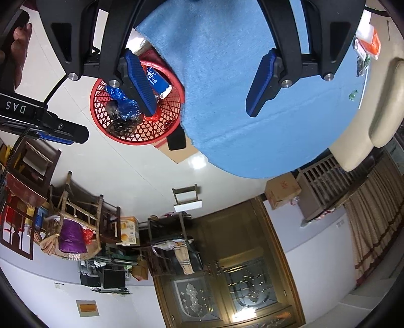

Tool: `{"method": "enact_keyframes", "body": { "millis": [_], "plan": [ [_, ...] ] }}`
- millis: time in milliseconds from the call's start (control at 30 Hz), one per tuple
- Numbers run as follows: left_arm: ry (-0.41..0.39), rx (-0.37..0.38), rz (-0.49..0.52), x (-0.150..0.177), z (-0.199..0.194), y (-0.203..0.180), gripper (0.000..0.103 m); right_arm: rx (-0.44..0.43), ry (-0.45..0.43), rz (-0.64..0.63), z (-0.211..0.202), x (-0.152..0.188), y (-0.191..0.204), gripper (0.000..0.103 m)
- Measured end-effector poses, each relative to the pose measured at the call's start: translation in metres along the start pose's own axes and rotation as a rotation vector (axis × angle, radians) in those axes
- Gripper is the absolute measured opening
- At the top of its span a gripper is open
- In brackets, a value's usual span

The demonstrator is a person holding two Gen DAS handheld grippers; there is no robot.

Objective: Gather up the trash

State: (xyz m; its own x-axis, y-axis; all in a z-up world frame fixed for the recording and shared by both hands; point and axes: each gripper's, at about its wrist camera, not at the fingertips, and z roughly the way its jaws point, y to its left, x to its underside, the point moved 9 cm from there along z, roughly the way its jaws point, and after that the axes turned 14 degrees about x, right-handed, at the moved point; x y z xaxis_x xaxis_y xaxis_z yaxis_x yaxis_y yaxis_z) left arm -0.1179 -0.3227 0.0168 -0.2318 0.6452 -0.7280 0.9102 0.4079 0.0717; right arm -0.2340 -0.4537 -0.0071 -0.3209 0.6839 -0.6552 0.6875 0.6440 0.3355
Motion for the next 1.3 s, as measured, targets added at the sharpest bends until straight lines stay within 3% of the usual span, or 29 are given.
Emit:
{"method": "enact_keyframes", "body": {
  "millis": [167,233,700,1000,1300],
  "plan": [
    [-0.030,-0.034,-0.012,0.000,-0.019,0.003,0.078,-0.008,-0.022,-0.025,-0.017,0.002,0.007,0.054],
    [-0.049,-0.052,-0.015,0.000,-0.027,0.003,0.086,-0.007,-0.036,-0.039,-0.025,0.002,0.011,0.059],
    [-0.125,-0.140,-0.106,0.005,-0.067,0.030,0.087,0.027,-0.106,-0.160,-0.057,0.007,0.038,0.062],
    [-0.170,-0.240,-0.188,0.030,-0.109,0.064,0.088,-0.020,-0.112,-0.248,-0.067,0.020,0.077,0.063],
    [-0.193,-0.385,-0.277,0.077,-0.166,0.103,0.089,-0.131,-0.129,-0.345,-0.083,0.038,0.143,0.066]
  ]
}}
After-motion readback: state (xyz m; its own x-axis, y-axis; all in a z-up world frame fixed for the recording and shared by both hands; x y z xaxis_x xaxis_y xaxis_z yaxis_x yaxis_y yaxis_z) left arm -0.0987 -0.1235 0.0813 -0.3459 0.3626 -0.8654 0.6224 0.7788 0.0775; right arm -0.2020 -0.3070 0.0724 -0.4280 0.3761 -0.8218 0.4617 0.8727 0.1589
